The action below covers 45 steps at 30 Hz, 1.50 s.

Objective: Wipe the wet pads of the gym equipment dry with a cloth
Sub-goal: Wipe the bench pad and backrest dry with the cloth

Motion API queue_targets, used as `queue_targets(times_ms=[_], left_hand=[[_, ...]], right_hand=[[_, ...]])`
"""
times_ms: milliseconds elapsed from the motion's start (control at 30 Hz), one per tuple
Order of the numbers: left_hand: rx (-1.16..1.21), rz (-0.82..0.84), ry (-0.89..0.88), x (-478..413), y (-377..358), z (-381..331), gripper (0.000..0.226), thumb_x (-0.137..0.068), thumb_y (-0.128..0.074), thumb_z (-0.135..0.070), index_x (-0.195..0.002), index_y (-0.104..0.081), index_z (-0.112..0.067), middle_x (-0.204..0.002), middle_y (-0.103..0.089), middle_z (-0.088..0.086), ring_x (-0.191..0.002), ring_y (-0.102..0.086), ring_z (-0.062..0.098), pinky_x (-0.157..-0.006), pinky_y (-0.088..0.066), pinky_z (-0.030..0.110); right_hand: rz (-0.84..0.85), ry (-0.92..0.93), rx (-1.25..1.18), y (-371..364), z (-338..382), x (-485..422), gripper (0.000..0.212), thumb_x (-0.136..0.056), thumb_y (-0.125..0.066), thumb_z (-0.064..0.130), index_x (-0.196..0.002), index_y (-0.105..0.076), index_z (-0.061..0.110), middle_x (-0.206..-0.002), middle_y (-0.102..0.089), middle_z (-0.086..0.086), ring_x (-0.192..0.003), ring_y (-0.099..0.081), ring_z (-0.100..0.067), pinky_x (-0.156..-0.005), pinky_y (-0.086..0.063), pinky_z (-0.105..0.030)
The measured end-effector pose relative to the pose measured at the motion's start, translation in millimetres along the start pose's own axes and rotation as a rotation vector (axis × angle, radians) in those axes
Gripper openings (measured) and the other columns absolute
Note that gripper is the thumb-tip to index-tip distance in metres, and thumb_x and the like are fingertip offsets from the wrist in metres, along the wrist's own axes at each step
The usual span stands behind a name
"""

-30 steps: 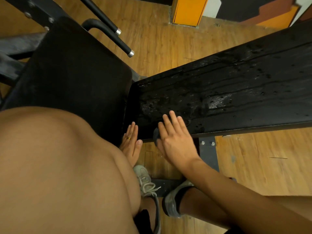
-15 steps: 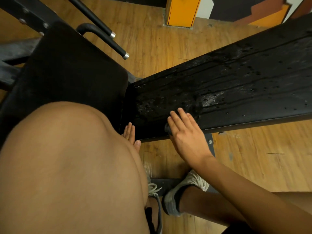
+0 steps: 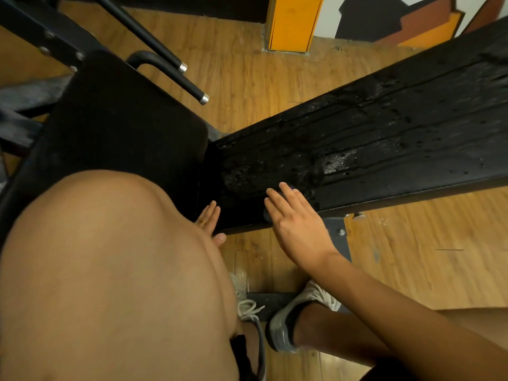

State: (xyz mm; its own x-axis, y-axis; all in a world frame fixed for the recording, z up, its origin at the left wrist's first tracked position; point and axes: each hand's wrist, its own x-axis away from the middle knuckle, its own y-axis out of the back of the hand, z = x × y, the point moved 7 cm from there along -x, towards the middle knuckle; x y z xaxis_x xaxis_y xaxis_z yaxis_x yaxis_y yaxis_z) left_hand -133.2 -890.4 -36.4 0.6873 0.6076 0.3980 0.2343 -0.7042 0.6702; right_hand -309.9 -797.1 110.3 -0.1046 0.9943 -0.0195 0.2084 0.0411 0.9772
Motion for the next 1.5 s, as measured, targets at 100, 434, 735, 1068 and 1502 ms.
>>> queue_targets(times_ms=[100,434,735,1068,1502], left_hand=[[-0.145,0.218,-0.025,5.4,34.7,-7.2,0.112,-0.079,-0.021,-0.093,-0.160,0.008,-0.021,-0.163,0.017,-0.012,-0.151,0.017,0.007,-0.127,0.002,0.037],[-0.650,0.269,-0.163,22.7,135.8,-43.2,0.083,-0.098,-0.030,-0.066,-0.157,0.014,-0.028,-0.164,0.016,-0.015,-0.147,0.018,-0.004,-0.116,-0.003,0.017],[-1.064,0.173,-0.382,39.4,225.5,-180.6,0.077,-0.094,-0.017,-0.069,-0.154,0.021,-0.040,-0.158,0.024,-0.028,-0.140,0.028,-0.016,-0.123,-0.005,0.025],[-0.395,-0.084,-0.326,-18.7,66.4,-258.6,0.067,-0.108,-0.021,-0.048,-0.161,0.005,-0.016,-0.168,0.014,-0.002,-0.153,0.014,0.010,-0.127,-0.002,0.037],[-0.138,-0.519,-0.308,-42.4,-10.6,-278.2,0.070,-0.103,0.004,-0.054,-0.161,0.000,-0.014,-0.169,0.005,-0.001,-0.156,0.007,0.011,-0.126,0.000,0.041]], right_hand=[[-0.016,-0.039,0.007,1.5,-16.6,10.0,0.055,-0.088,-0.063,0.012,-0.141,-0.056,0.001,-0.150,-0.049,-0.017,-0.145,-0.037,-0.040,-0.120,-0.027,-0.049],[-0.066,-0.075,0.030,19.8,-46.0,27.4,0.055,-0.091,-0.062,0.015,-0.144,-0.053,0.004,-0.153,-0.047,-0.016,-0.147,-0.033,-0.039,-0.121,-0.029,-0.050],[-0.155,-0.128,0.019,43.8,-76.5,43.6,0.050,-0.089,-0.064,0.027,-0.133,-0.064,0.004,-0.143,-0.057,-0.014,-0.140,-0.044,-0.038,-0.117,-0.037,-0.051],[-0.220,-0.252,0.101,77.4,-148.2,80.3,0.055,-0.086,-0.069,0.024,-0.135,-0.061,0.002,-0.144,-0.056,-0.015,-0.142,-0.042,-0.038,-0.117,-0.035,-0.052],[-0.207,-0.192,0.187,83.0,-160.6,93.3,0.051,-0.092,-0.070,0.021,-0.139,-0.058,0.004,-0.146,-0.054,-0.014,-0.143,-0.041,-0.036,-0.118,-0.035,-0.050]])
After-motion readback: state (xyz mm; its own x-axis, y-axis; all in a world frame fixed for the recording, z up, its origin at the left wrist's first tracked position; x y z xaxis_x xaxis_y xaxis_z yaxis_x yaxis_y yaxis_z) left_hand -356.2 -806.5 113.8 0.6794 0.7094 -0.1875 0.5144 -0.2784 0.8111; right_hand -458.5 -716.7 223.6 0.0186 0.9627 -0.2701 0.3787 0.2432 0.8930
